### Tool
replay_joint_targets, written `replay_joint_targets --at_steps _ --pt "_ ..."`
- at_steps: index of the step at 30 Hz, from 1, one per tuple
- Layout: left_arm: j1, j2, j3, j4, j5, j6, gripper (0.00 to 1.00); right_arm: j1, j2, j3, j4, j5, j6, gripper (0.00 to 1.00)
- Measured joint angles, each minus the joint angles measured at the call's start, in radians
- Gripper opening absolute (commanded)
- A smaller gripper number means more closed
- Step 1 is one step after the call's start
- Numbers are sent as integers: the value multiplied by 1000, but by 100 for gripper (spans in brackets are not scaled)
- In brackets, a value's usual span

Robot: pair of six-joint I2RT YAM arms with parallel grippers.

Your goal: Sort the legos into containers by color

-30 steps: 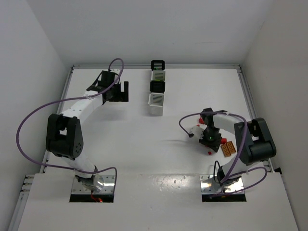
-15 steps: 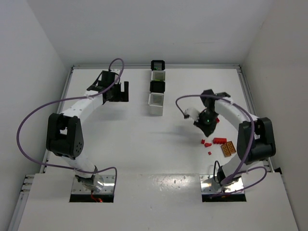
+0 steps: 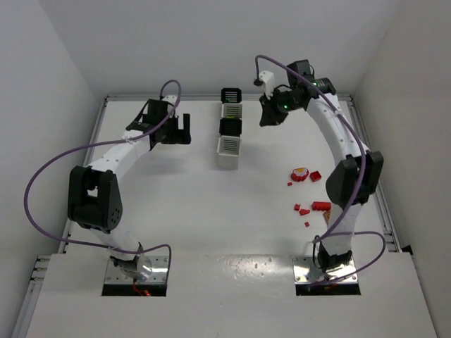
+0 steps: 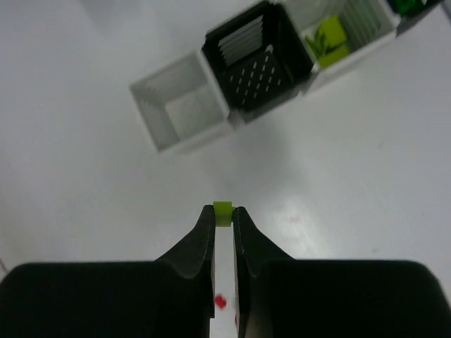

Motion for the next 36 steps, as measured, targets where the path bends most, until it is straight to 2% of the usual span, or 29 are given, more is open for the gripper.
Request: replay_joint_targets --at_steps 7,14,22,23,24,26,27,31,36 --pt "0 15 75 37 13 2 100 67 276 229 260 -10 207 0" --pt "0 88 142 48 13 2 100 122 395 270 442 77 327 0" --pt "0 136 171 24 8 8 100 136 469 319 515 183 375 0" --pt "0 138 177 23 6 9 100 136 476 322 517 195 376 2" --pt "0 140 182 23 5 11 100 136 482 324 520 204 378 10" --pt "0 143 191 24 3 13 100 136 496 325 528 220 383 19" --pt "0 144 193 25 2 14 100 136 503 325 532 227 387 29" --pt "0 147 202 25 4 24 100 136 530 326 537 244 392 45" --pt "0 151 212 24 13 28 100 136 539 326 539 251 393 47"
